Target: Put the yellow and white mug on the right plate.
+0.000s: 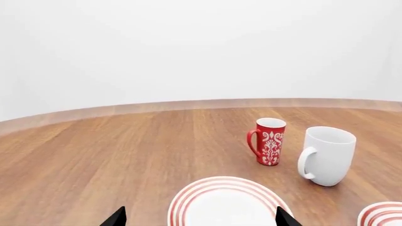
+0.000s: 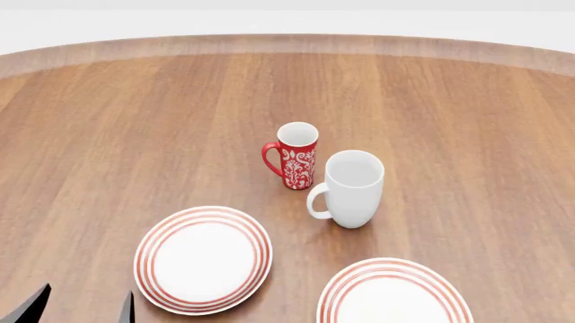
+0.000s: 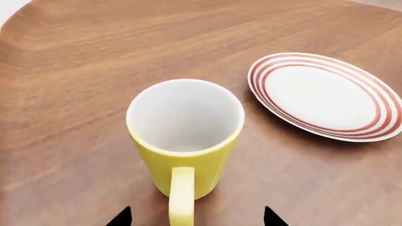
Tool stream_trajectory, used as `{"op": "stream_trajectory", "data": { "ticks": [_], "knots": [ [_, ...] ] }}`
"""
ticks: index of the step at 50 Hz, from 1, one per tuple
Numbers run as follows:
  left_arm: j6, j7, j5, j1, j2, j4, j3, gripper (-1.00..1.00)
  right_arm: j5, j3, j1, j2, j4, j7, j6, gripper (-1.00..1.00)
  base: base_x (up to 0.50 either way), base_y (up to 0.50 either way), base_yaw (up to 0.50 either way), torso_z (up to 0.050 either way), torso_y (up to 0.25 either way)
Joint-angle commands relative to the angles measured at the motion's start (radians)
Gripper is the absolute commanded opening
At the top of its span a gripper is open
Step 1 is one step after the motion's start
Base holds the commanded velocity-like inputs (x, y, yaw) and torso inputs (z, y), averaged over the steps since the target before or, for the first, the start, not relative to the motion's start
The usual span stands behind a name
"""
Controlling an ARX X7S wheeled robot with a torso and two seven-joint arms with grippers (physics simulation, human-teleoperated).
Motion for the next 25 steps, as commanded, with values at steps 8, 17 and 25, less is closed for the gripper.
{"op": "stream_trajectory", "data": {
  "ticks": [8, 17, 25],
  "knots": [
    [0.005, -0.002, -0.006, -0.002, -0.004, -0.006, 0.006, 1.00, 0.002, 0.004, 0.069, -0.052, 0.171, -0.008, -0.061, -1.00, 0.00, 0.00, 0.00, 0.000, 0.000],
    [0.003, -0.006, -0.012, -0.004, -0.005, -0.004, 0.006, 1.00, -0.001, -0.002, 0.081, -0.055, 0.187, -0.009, -0.073, -1.00, 0.00, 0.00, 0.00, 0.000, 0.000],
    [0.004, -0.008, -0.012, -0.006, -0.007, -0.008, 0.010, 1.00, 0.009, 0.002, 0.071, -0.043, 0.162, -0.005, -0.066, -1.00, 0.00, 0.00, 0.00, 0.000, 0.000]
  ]
}}
